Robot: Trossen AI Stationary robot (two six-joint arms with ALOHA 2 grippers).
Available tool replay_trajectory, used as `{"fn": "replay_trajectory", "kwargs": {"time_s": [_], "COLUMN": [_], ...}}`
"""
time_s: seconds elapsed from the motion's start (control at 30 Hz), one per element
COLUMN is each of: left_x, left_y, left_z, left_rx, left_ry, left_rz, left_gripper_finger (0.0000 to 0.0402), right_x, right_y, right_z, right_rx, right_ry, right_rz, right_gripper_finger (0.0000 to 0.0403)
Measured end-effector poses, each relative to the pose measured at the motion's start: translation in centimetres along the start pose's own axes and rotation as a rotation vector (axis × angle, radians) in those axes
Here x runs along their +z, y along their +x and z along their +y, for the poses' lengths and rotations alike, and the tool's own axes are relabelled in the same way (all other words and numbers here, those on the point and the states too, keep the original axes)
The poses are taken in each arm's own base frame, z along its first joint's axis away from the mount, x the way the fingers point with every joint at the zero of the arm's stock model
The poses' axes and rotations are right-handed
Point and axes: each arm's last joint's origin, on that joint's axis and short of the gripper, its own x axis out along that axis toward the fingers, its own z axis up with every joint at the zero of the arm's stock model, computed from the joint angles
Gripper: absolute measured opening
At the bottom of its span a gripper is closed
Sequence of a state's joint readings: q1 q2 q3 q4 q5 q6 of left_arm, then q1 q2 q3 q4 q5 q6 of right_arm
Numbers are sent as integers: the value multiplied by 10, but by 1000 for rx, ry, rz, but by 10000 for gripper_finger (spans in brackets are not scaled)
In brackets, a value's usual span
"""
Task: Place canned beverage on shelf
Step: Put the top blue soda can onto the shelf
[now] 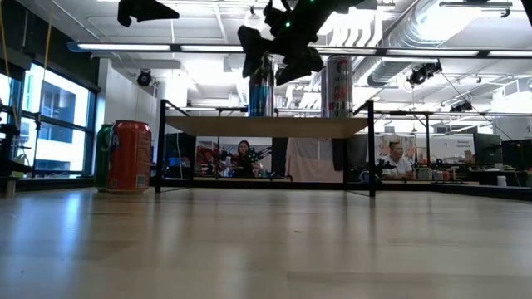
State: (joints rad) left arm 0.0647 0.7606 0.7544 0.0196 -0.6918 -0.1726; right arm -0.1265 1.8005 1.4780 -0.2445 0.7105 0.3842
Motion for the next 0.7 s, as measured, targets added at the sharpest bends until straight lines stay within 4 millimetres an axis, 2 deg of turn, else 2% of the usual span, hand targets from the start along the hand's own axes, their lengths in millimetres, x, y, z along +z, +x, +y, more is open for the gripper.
{"fn": "replay_trajectory", "kwargs": {"time_s": [0.27, 0.7], "left_x": [0, 0], "left_y": [0, 0], "left_z": [0, 0], "left_rx": [0, 0], "left_ry": [0, -19], "left_rz": [0, 0], "left_gripper_finger": [262, 262], "right_x": [14, 35], "right_y": [-24, -99], "right_z": [-17, -61], "right_rx": [116, 278], "right_ry": [-19, -122], "right_rz": [89, 248], "right_gripper_finger": [399, 399]}}
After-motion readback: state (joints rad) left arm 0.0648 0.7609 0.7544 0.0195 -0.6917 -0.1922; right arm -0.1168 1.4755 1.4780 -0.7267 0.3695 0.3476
